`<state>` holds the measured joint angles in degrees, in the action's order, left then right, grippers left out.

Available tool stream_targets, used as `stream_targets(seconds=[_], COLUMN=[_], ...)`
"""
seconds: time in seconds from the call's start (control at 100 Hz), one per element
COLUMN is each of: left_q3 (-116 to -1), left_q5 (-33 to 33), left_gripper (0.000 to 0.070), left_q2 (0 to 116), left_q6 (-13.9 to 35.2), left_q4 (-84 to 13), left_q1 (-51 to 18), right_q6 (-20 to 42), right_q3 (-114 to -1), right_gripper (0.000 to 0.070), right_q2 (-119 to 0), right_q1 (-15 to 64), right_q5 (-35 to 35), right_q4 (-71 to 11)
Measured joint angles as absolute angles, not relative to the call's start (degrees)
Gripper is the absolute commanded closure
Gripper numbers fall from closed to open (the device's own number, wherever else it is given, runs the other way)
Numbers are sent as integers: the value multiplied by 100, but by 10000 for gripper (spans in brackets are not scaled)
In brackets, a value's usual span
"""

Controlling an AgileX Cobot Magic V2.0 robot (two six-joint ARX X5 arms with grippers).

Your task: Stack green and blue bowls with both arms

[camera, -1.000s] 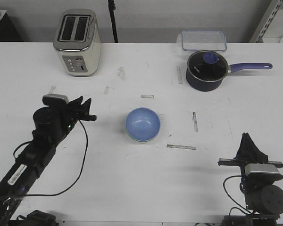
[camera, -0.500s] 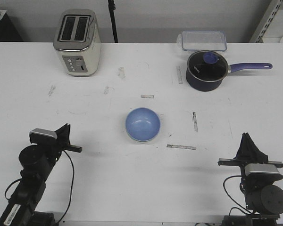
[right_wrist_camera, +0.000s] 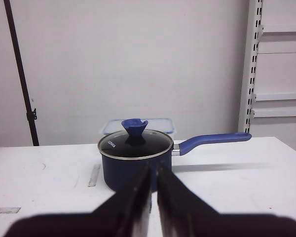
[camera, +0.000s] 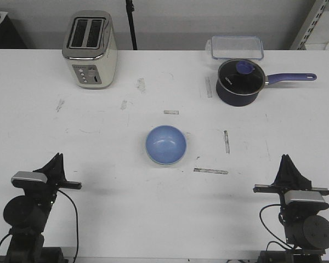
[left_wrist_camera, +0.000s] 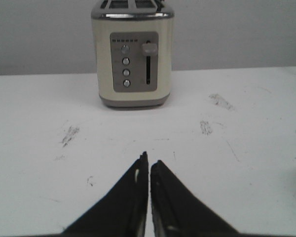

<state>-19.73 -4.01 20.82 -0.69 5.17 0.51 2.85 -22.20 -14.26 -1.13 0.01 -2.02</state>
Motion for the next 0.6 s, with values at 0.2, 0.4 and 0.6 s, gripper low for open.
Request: stream_targets(seconds=[0.2, 0.4, 0.6], left_q3=[-1973, -1973, -1922], left_q5=[-401, -401, -40], left_gripper=[699, 699, 699], left_q2=[1632, 1387, 1210], left_q6=[-69, -71, -73], left_q4=[523, 519, 561], left_q1=[51, 51, 25], right_q6=[283, 283, 283], right_q3=[-2220, -2220, -2220], right_gripper=[690, 690, 690], right_q2=[-1426, -1426, -1426], right_q1=[-113, -113, -113], right_q5=[1, 1, 1], right_q4=[-202, -202, -202])
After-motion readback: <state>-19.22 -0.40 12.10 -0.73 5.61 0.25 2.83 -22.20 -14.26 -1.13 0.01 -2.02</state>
